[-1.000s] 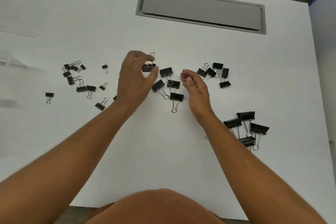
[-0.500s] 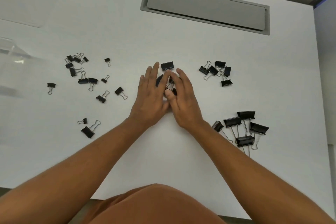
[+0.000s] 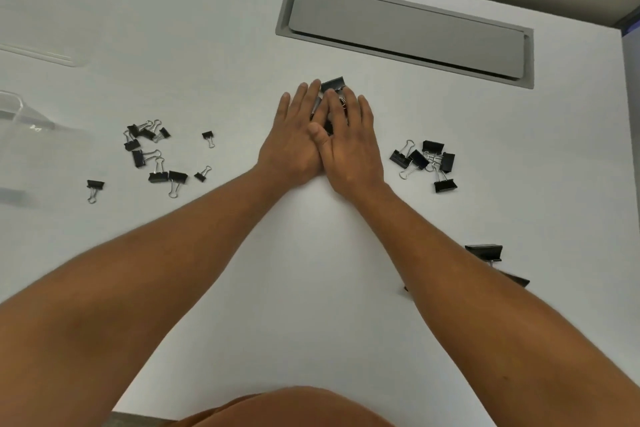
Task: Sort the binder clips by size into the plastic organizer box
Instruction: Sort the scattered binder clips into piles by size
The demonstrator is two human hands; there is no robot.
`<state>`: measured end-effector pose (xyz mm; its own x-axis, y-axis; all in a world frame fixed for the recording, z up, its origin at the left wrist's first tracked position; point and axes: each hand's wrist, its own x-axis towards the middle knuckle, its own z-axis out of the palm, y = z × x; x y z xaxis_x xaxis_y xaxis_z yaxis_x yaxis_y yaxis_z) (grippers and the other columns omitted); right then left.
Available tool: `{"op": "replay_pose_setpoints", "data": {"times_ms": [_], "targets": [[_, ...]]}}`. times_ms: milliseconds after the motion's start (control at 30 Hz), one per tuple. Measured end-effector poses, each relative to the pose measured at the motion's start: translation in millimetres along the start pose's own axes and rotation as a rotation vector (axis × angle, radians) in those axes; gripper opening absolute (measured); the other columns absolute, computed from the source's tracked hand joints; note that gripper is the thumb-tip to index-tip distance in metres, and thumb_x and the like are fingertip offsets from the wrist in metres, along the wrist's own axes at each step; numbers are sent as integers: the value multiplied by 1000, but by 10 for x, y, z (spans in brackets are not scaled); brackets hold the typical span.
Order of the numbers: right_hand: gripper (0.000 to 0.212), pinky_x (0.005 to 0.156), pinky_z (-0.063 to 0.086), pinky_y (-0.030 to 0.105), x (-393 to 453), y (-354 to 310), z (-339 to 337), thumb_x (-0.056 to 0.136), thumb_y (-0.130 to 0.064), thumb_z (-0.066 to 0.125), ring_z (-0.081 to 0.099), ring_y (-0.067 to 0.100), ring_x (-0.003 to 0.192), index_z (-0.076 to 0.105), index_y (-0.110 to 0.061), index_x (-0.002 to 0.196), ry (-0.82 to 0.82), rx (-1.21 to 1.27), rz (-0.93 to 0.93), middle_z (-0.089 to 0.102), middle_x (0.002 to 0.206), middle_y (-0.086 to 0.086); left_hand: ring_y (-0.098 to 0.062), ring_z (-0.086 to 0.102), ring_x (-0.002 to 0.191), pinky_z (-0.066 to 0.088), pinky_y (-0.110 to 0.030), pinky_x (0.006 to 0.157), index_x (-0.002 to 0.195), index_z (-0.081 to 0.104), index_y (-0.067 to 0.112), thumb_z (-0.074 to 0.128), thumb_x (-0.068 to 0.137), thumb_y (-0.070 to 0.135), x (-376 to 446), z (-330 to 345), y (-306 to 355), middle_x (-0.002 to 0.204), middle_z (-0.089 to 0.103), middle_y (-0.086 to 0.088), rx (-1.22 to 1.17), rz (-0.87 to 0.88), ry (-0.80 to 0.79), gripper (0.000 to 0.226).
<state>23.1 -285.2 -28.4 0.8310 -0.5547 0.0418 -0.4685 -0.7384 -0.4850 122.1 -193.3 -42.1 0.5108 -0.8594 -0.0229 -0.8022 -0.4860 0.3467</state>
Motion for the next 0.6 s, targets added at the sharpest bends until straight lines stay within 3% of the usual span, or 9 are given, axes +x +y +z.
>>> {"op": "replay_pose_setpoints", "data": {"times_ms": [100,233,333,400,600], "targets": [[70,131,16,47,-12,32,22,108,-59,29,7,30,161,28,-18,164,42,71,-31,19,173,8,-27,9,162,8,-51,130,166,16,17,38,104,52,7,48,7,174,12,-10,-52,-6,64,74],[61,130,15,33,-98,29,-37,110,-47,33,11,22,161,29,-16,163,177,315,14,19,173,5,-29,17,160,18,-49,129,165,19,15,42,106,54,-37,1,5,172,17,-12,-193,-13,185,75],[58,127,13,22,-317,-26,-115,112,-40,35,14,14,160,27,-14,163,251,439,129,22,171,6,-22,15,160,19,-32,129,165,20,14,50,105,53,-144,-121,56,173,16,-9,-423,-117,260,78],[56,129,15,26,-612,-104,-136,113,-35,36,15,14,160,27,-14,163,245,484,161,23,171,4,-17,15,160,17,-19,124,164,23,14,55,105,42,-360,-235,135,172,18,-6,-530,-179,312,73],[53,125,25,26,-1698,-495,56,109,-37,41,30,9,152,35,-17,157,148,519,300,36,161,-3,-13,43,143,44,-28,112,149,53,18,65,100,16,-1792,-381,281,151,47,1,-577,-99,276,50]]}}
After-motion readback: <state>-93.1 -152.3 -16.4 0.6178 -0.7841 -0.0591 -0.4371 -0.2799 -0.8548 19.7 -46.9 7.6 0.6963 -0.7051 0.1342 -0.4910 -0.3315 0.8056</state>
